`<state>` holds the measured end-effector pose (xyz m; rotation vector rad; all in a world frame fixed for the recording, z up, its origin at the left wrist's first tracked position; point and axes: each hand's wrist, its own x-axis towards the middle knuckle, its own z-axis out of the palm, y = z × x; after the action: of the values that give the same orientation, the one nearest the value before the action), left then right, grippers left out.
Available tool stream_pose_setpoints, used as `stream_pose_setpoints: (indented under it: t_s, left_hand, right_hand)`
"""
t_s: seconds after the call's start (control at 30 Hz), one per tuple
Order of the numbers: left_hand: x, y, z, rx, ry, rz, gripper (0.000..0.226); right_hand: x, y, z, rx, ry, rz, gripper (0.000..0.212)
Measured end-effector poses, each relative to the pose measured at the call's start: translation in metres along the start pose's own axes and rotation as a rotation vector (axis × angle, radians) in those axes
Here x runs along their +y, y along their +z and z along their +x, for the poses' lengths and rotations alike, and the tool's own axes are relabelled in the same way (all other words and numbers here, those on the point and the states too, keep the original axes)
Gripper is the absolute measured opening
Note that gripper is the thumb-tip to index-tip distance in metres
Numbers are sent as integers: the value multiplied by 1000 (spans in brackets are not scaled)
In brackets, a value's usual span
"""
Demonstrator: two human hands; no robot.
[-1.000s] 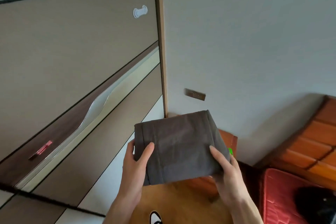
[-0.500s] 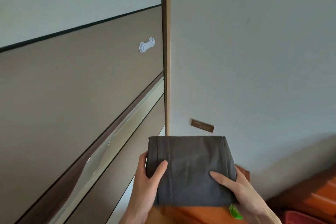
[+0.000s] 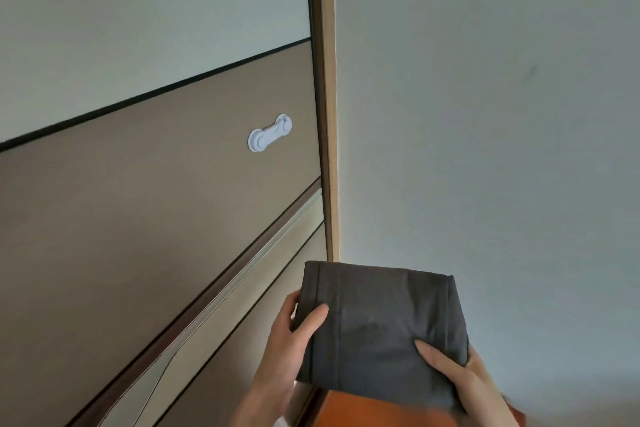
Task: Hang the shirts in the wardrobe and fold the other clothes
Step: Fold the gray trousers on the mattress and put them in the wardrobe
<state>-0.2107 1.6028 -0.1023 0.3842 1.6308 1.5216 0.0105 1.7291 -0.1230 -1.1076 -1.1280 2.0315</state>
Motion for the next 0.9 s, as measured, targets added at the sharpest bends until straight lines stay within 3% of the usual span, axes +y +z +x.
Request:
stream_pose_setpoints:
  t_s: [0.1, 0.23, 0.37, 0.5, 0.6, 0.67, 0.7, 0.83, 0.9]
  left_hand:
    - [18, 15, 18, -15, 29, -82, 33]
    - [28, 29, 32, -12, 65, -131, 40]
    - [27, 30, 44, 11, 72, -146, 45]
    - [37, 28, 51, 26, 90, -127, 39]
    - [46, 27, 59, 45, 75, -10, 24]
    - [50, 26, 71, 80, 107, 111, 28]
    - [51, 25, 80, 103, 140, 193, 30]
    - [54, 20, 125, 184, 428, 634, 24]
    - [57, 18, 148, 190, 625, 985, 25]
  right_hand:
    - [-12, -4, 30, -51, 47, 102, 104]
    - [-31, -1, 49, -160, 165, 278, 59]
    - [-37, 2, 68, -143, 224, 299, 78]
    - [-43, 9, 79, -127, 249, 290, 61]
    - [-47, 10, 81, -139, 272, 331, 77]
    - [-49, 8, 81, -119, 274, 369, 99]
    - [-50, 5, 82, -107, 264, 376, 99]
    - [-63, 0, 77, -141, 180, 443, 25]
    - [-65, -4, 76, -88, 182, 497, 21]
